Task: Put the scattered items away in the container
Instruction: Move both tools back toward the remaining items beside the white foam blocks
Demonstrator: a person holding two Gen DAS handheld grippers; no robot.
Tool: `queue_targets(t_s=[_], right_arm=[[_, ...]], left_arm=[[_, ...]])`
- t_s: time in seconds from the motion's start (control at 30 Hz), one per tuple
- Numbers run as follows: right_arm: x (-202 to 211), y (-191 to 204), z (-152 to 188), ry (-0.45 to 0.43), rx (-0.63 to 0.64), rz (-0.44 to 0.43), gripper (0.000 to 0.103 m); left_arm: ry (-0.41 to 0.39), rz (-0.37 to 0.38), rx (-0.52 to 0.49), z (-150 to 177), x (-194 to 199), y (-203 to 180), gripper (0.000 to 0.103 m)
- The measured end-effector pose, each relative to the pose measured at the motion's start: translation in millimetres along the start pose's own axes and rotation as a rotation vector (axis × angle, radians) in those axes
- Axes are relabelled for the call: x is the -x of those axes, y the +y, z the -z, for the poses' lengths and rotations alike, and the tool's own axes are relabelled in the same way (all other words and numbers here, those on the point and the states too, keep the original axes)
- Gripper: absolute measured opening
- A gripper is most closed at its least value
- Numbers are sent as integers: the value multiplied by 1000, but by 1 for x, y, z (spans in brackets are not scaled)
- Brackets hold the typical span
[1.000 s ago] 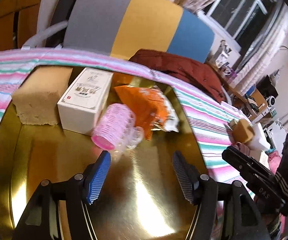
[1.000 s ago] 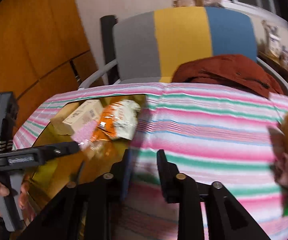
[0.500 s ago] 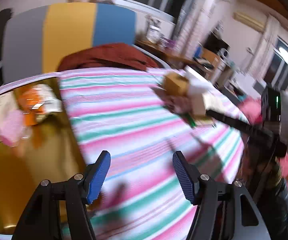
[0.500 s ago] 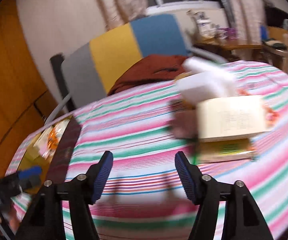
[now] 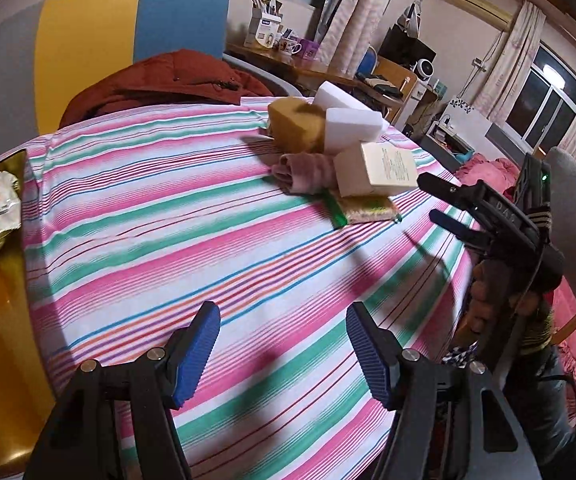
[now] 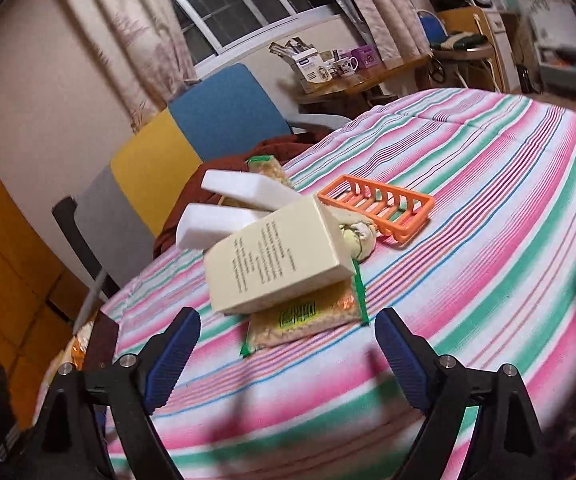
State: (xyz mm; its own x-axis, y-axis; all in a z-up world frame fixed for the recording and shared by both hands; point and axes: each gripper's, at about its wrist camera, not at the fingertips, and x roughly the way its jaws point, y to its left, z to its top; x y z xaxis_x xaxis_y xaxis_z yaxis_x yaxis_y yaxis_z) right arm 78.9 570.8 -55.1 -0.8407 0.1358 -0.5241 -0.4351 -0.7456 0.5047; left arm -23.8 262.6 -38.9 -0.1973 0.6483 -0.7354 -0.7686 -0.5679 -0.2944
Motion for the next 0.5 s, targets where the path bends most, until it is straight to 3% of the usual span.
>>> queue_targets(t_s=[0.2, 0.33, 0.5], right_arm=[[-12, -20, -2, -7, -130, -77, 97], [-16, -29, 1, -14, -146, -70, 97], [-10, -31, -4, -50, -137, -76, 97]], left_arm=[[1, 43, 35, -24, -9, -4, 77], [33, 100, 92, -38, -23, -2, 77], [49, 118, 137, -56, -37, -5, 77]])
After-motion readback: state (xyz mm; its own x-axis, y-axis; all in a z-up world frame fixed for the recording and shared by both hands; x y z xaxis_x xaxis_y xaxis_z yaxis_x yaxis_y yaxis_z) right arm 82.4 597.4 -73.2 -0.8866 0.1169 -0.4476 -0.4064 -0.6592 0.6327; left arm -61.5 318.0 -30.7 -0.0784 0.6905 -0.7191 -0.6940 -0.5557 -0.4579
